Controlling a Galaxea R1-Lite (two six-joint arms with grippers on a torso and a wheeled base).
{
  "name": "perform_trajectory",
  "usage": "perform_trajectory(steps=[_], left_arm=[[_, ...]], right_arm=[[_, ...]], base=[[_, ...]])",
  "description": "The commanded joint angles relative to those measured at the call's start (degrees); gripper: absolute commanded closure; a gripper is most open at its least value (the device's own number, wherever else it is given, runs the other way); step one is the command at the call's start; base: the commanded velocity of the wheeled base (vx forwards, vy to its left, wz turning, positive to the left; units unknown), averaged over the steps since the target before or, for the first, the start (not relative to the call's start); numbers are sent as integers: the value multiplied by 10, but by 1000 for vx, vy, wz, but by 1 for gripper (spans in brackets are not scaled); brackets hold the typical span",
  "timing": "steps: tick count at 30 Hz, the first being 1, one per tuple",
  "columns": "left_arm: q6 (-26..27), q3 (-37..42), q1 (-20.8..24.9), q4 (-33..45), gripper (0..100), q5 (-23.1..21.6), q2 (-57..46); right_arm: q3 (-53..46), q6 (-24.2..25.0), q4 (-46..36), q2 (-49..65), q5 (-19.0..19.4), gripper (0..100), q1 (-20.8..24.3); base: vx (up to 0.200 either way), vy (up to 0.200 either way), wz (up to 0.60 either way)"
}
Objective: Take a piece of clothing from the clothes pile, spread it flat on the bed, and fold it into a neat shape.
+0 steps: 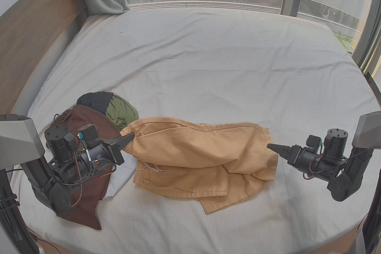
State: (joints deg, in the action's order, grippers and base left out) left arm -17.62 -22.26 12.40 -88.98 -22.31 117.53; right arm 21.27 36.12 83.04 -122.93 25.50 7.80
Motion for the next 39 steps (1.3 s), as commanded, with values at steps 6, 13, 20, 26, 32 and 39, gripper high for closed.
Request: perform_trajectory(steps=[6,13,20,26,32,39], left_arm=[[-1,0,0,-1,100,0,-1],[-1,0,-1,-1,100,0,0],[-3,-1,-5,-1,100,0,2],[-3,-4,-20,-1,100,-1,4],[-3,-8,-22,-1,100,-1,4],[-3,-7,-33,-1,100,-1,4]], right_arm=[[-7,23,52,-51,-2,0,34],[-3,26,53,-50,-3,0,33],[-5,25,53,-45,-3,100,33],[-78,11,52,-27,15,100,68],[-149,-61,52,-33,53,100,93],[-182,-108,52,-60,69,100,88]], base=[[0,0,0],[0,0,0],[0,0,0],[0,0,0],[0,0,0],[0,0,0]])
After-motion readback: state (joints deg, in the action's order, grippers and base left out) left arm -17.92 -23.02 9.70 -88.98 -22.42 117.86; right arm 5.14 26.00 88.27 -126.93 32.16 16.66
